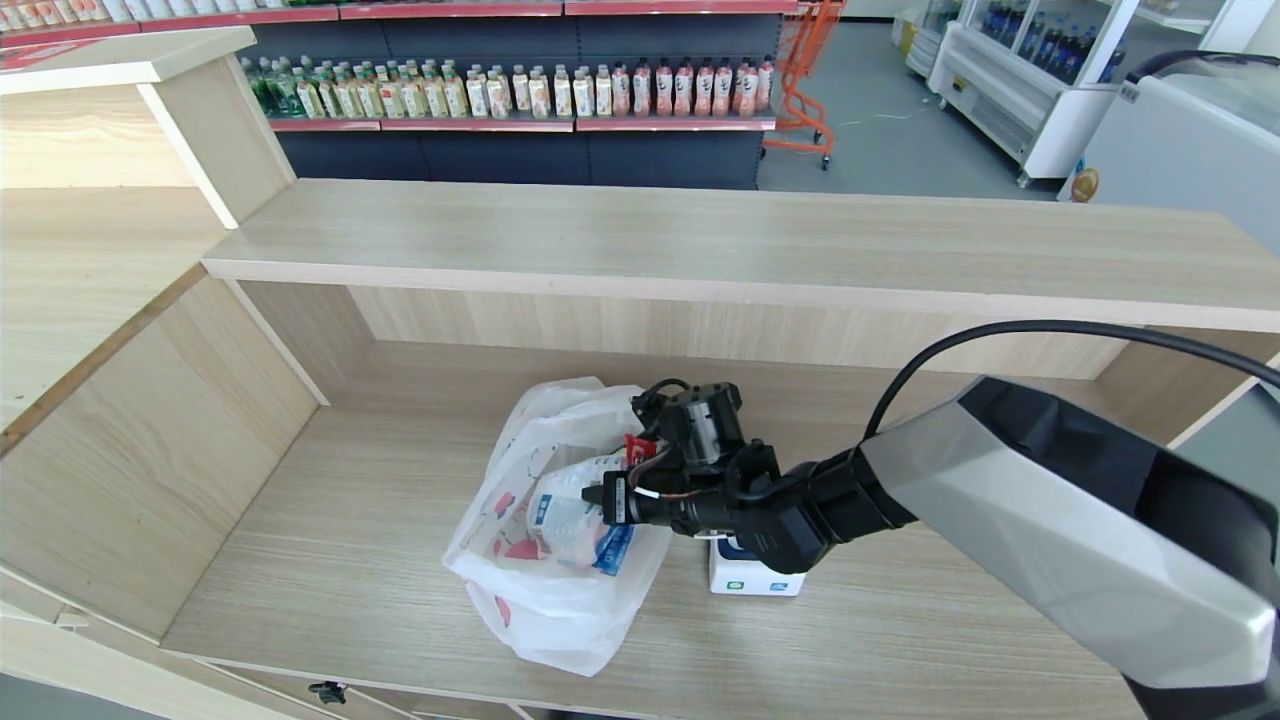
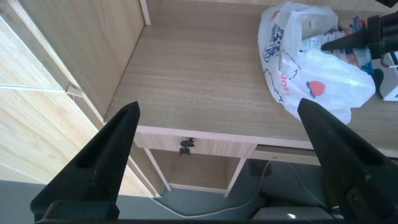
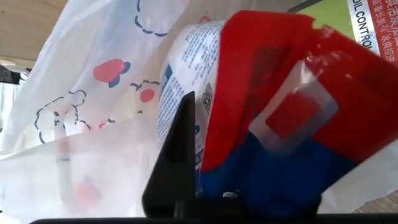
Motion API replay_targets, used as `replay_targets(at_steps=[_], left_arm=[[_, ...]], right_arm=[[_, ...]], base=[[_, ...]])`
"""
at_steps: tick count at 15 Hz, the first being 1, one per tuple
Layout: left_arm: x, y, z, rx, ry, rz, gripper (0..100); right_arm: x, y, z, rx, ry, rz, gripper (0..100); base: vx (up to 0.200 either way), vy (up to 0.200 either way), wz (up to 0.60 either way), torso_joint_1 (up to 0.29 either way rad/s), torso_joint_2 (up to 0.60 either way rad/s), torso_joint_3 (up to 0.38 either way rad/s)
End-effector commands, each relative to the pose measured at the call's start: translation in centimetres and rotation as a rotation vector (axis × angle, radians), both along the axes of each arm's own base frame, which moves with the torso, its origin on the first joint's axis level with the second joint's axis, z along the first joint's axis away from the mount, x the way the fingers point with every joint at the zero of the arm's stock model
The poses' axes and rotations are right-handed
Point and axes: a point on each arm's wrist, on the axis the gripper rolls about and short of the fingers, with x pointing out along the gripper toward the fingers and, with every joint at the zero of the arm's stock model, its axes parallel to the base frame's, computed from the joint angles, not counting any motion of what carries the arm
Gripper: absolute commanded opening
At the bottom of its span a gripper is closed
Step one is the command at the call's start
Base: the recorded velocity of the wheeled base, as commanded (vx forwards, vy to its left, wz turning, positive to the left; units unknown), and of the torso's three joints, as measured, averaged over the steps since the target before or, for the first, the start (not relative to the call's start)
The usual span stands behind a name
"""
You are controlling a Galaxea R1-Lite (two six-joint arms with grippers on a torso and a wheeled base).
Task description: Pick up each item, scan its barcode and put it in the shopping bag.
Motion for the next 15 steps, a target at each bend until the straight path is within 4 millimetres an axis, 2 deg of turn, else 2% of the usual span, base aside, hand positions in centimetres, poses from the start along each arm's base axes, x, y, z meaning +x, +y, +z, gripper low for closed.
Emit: replay_targets(at_steps=[1, 6, 15], left_arm=[[0.0, 0.0, 0.0, 0.0, 0.0, 0.0, 100], [0.0, 0.0, 0.0, 0.0, 0.0, 0.0, 100], [0.0, 0.0, 0.0, 0.0, 0.0, 0.0, 100]], right_arm=[[0.5, 0.4, 0.6, 0.038, 0.0, -0.012, 100], [1.7, 0.9, 4.3, 0.336, 0.125, -0.027, 100], [1.8, 1.1, 5.8, 0.522, 0.251, -0.021, 100]], base=[[0.0, 0.0, 0.0, 0.0, 0.0, 0.0], [0.0, 0.0, 0.0, 0.0, 0.0, 0.0], [0.0, 0.0, 0.0, 0.0, 0.0, 0.0]])
